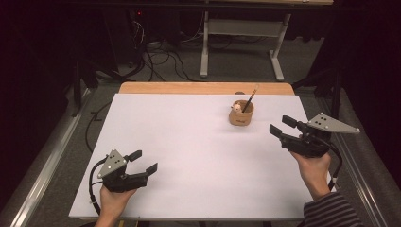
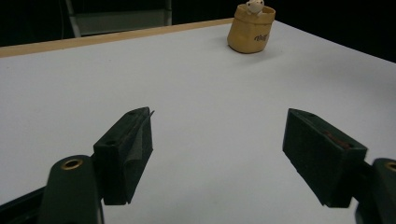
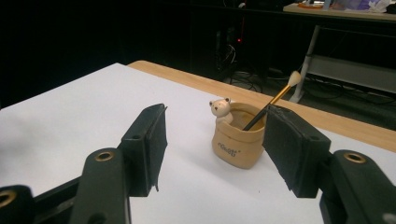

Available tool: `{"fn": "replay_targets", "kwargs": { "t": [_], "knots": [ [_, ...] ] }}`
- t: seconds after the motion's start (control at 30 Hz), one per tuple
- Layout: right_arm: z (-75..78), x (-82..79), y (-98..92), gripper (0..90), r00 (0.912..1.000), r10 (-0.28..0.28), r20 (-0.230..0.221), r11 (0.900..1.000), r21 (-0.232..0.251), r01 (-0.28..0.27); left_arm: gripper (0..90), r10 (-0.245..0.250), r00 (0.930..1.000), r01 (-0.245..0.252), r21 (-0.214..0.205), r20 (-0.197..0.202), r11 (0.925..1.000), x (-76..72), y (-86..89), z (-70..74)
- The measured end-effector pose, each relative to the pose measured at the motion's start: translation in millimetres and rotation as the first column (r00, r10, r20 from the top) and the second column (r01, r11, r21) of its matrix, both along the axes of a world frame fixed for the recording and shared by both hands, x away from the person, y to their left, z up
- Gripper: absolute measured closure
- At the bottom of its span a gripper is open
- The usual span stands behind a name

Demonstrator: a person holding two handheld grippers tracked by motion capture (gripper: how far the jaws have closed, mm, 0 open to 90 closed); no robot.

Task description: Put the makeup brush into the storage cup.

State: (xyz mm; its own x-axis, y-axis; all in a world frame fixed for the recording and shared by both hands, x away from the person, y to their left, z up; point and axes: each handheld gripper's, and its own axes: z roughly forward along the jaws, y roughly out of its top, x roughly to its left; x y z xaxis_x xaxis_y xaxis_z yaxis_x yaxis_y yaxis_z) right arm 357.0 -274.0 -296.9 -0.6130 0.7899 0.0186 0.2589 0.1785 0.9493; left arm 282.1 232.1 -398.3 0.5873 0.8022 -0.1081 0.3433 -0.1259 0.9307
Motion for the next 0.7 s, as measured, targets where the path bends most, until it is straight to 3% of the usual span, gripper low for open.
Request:
{"fn": "replay_targets", "kwargs": {
  "t": [0.7],
  "knots": [
    [-13.6,-27.7,-6.9,40.7,0.9989,0.037,-0.030,0.9993,-0.008,-0.038,25.0,0.000,1.0000,0.000,-0.001,-0.002,1.0000,0.5,-1.3,-0.6]
  ]
}}
